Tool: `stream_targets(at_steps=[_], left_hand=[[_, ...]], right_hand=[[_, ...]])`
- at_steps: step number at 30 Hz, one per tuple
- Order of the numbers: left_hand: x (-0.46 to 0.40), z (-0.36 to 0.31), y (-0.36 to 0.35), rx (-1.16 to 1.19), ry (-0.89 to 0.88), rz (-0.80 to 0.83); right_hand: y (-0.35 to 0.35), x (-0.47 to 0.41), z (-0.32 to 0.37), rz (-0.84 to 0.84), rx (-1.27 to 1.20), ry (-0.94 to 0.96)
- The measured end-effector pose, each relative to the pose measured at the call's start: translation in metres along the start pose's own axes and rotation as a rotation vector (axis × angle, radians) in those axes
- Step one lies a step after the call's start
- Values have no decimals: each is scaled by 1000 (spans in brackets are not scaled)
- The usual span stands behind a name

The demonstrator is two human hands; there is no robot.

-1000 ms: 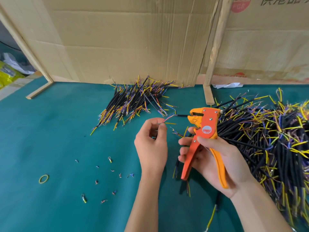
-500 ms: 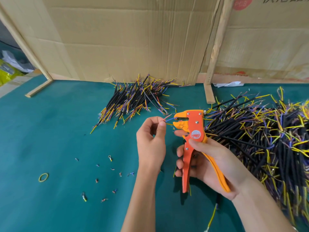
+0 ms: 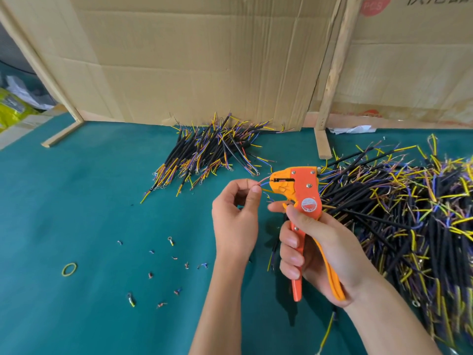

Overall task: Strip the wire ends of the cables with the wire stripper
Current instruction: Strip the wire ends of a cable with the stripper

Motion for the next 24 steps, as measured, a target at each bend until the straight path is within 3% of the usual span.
stream_targets(at_steps=[7, 18, 22, 24], left_hand=[[0, 3, 1, -354, 35, 121], [-32, -1, 20, -499, 111, -284], [-86, 19, 12, -761, 336, -195], [-101, 23, 15, -809, 363, -140]], right_hand=[[15, -4, 6, -182, -101, 85], [13, -3, 10, -94, -128, 102], [7, -3, 8, -76, -106, 77], [5, -3, 7, -74, -88, 62]])
Point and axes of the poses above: each hand's wrist, its own x-axis away from the middle knuckle, its own y-axis out of the back of the hand, z = x × y, the point moved 5 cm from there along -x, towards the middle knuckle, and after that the axes turned 11 degrees about x, right-handed, at the moved point
